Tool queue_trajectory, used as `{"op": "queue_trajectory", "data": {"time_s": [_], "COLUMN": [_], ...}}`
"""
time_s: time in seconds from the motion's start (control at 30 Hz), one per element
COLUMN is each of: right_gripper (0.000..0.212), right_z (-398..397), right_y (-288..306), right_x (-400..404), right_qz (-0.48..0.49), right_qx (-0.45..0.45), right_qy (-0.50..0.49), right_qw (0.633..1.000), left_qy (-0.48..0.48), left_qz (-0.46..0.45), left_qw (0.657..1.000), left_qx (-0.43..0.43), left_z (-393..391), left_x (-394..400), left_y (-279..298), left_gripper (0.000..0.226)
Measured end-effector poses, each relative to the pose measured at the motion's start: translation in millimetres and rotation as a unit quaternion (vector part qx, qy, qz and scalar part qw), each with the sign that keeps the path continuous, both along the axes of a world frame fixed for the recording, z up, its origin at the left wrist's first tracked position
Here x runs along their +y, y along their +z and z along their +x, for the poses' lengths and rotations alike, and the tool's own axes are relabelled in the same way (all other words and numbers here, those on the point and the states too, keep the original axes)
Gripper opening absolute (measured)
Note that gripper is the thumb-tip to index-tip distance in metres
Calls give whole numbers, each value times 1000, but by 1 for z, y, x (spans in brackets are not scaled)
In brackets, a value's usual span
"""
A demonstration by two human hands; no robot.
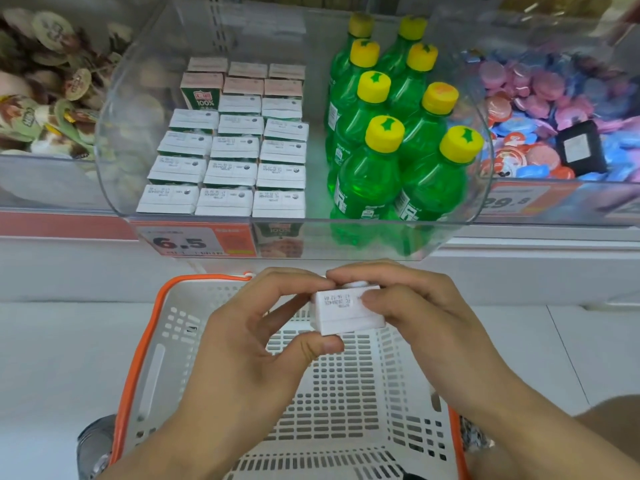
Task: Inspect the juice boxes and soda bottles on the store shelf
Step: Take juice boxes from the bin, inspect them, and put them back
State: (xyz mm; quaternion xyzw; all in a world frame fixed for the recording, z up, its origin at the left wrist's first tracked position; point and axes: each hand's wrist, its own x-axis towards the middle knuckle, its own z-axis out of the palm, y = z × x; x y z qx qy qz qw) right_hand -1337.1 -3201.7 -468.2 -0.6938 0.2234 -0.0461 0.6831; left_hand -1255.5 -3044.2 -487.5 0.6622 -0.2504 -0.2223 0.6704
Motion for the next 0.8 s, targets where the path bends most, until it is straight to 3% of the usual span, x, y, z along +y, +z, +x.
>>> {"op": "queue_trajectory", "data": {"time_s": [0.17, 0.63, 0.8], "right_gripper": [41, 34, 31], "right_z": [-2, -3, 0], "right_y": [0, 3, 1], "right_x": [-3, 5, 6], "right_qz": [-3, -29, -8], "right_qx": [-23, -27, -18], "right_qy": [13, 25, -26], "right_qw": [1000, 999, 999], "left_qy": [-11, 19, -59], "left_qz": [-17, -10, 38], "left_qw": [1000, 998, 998], "left_qx": [-3, 52, -1], "left_z": [0, 3, 13], "left_x": [2, 3, 5], "left_y": [-1, -5, -2], "left_gripper": [36, 34, 48]}}
